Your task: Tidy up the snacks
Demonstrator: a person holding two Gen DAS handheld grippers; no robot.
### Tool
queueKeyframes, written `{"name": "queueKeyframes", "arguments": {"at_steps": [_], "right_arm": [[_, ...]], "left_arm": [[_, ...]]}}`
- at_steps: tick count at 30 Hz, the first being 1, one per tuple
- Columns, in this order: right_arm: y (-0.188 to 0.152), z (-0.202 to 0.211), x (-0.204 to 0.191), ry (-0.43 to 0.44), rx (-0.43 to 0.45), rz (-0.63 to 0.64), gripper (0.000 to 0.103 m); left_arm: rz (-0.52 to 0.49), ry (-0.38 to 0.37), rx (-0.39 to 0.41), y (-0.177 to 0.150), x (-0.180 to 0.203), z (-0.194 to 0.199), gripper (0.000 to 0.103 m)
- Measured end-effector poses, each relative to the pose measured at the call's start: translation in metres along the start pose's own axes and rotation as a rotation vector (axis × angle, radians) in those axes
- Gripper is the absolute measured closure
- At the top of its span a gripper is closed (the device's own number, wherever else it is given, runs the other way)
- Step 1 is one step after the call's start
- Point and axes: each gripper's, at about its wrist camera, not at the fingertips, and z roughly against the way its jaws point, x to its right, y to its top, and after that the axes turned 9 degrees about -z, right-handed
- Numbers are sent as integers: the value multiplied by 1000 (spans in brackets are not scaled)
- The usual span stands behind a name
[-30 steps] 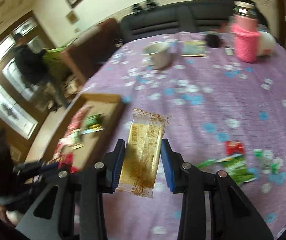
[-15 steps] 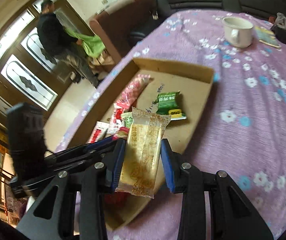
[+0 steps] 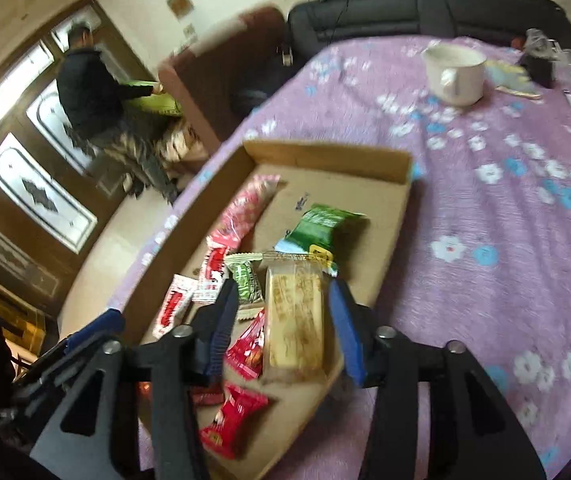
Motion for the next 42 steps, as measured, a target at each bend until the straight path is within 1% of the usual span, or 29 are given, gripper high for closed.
{"name": "queueKeyframes", "arguments": {"at_steps": [2, 4, 8, 10, 12, 14, 17, 21, 25, 30, 42], "right_arm": [[-9, 18, 7, 10, 39, -18, 49], [-20, 35, 15, 8, 86, -36, 49], [-39, 60, 29, 4, 138, -76, 49], [-46, 69, 33, -4, 158, -77, 48], [-53, 78, 39, -15, 184, -82, 48], [-59, 85, 43, -29, 199, -86, 43], [-65, 90, 47, -39, 207, -88, 43], [-72, 94, 49, -37, 201, -97, 43], [-76, 98, 48, -40, 213, -96, 43], [-80, 100, 45, -45, 226, -91, 42], [-86, 92, 39, -49, 192, -89, 42]], "left_arm": [[0, 53, 8, 1, 8, 7, 21], [2, 65, 9, 0, 14, 9, 21], [12, 45, 22, -7, 23, 13, 21], [17, 44, 33, -10, 26, 16, 21], [23, 26, 28, -12, 31, 15, 21], [10, 12, 23, -12, 37, 19, 21], [-25, 6, 32, -12, 50, 27, 21], [-29, -40, 30, -15, 60, 33, 21], [-40, -57, 36, -18, 65, 38, 21], [-38, -64, 43, -21, 62, 41, 21], [-5, -74, 40, -23, 50, 43, 21]]}}
